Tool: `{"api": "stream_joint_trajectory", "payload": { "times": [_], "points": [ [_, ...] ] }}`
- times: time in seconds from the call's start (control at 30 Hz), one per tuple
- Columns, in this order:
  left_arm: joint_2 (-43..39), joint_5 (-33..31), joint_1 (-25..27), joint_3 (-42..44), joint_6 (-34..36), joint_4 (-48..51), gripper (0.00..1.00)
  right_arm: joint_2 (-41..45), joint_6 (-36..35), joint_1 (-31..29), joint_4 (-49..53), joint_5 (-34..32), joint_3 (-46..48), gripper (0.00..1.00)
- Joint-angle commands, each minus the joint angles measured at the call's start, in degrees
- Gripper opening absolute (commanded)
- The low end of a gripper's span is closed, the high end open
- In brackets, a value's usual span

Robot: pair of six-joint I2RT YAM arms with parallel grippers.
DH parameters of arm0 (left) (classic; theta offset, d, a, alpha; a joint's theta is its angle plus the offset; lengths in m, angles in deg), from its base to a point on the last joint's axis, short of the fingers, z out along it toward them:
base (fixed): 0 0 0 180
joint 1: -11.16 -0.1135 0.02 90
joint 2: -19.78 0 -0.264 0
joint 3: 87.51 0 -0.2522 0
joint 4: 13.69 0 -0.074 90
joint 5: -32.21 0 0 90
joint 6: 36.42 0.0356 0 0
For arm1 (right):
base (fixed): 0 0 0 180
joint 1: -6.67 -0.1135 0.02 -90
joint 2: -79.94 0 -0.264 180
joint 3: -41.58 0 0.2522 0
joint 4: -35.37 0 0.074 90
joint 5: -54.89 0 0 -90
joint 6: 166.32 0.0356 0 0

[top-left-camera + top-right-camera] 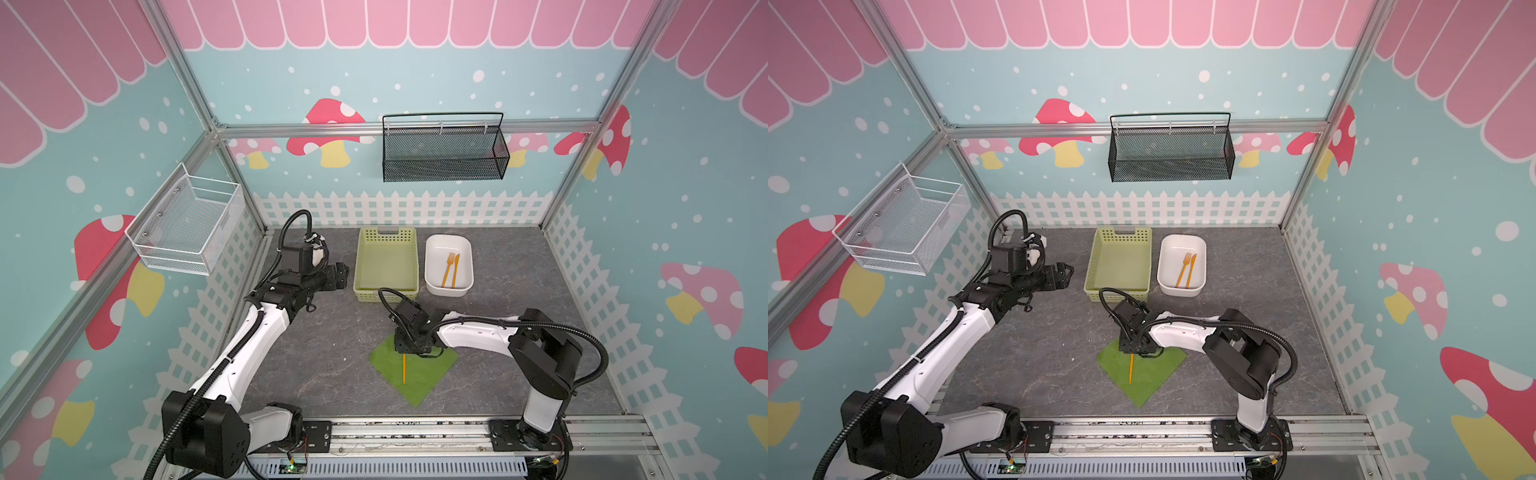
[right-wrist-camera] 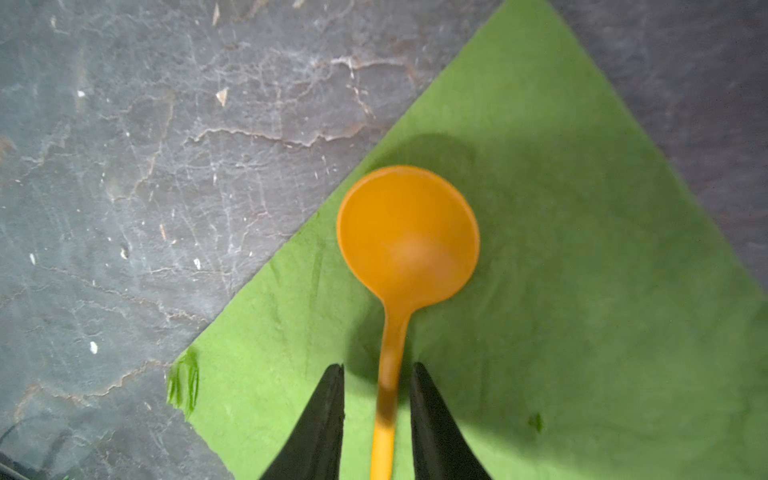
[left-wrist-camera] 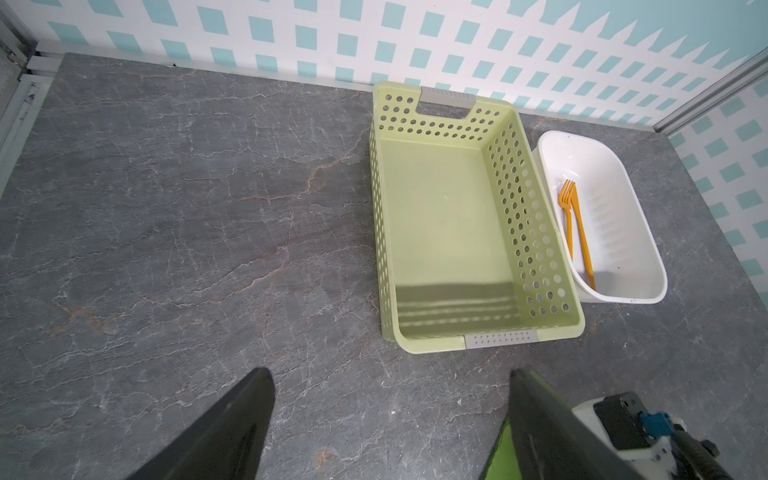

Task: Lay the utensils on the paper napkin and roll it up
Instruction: 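Lower the spoon onto the green napkin and open the right gripper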

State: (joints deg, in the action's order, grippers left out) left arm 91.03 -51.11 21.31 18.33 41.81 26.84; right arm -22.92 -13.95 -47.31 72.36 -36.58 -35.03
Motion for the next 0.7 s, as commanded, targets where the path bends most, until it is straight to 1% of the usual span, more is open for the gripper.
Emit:
{"api": "stream_joint_trajectory", "payload": {
  "times": [0.0, 0.2, 0.33, 0.5, 0.67],
  "points": [
    [-1.0, -0.5, -0.3, 0.6, 0.3, 0.6, 0.9, 3.4, -0.3, 0.4, 3.2, -2.8, -2.3, 0.3],
    [-0.5, -0.9, -0.5, 0.7, 0.2, 0.6, 0.9, 6.3, -2.0, 0.9, 5.1, -4.3, -4.1, 0.31],
    [0.6, 0.5, -0.2, 0.6, -0.3, 0.5, 0.9, 6.5, -4.4, 2.3, 6.1, -3.9, -6.0, 0.31],
    [1.4, 0.0, -0.2, 0.8, 0.6, 0.1, 0.9, 5.8, -8.5, 4.9, 7.9, -2.7, -9.7, 0.31],
    [1.7, -0.8, -0.2, 1.2, 1.0, -0.7, 0.9, 3.6, -13.6, 8.8, 11.5, -1.6, -14.9, 0.3]
  ]
}}
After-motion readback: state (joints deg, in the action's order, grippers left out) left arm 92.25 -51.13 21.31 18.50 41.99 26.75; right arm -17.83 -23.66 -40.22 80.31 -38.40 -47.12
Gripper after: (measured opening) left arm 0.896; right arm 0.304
